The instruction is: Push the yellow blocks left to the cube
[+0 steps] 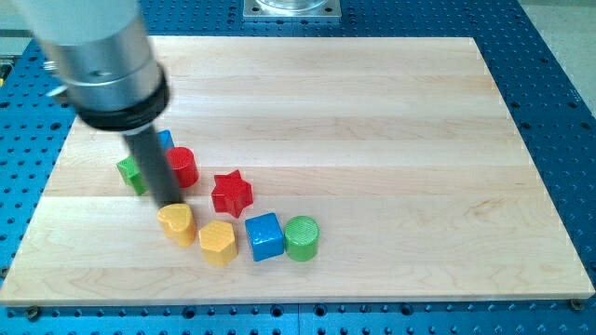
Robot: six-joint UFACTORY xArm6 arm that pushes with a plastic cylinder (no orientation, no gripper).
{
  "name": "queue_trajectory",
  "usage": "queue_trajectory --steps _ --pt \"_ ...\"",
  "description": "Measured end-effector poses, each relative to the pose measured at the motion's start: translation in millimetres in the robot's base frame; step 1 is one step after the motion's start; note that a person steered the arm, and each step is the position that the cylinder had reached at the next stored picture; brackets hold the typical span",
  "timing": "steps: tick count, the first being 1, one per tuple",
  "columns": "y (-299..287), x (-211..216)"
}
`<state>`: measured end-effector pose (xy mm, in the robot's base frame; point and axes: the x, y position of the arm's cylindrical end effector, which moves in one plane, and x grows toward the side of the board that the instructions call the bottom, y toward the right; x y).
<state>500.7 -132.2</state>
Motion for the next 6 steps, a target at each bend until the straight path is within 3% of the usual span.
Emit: queue_trajectory --steps 1,2,3,4,5,6 --pt "45 -13" --pt "82 3" --pt "10 -4" --pt "-59 43" --pt "-2 76" --pt "3 68"
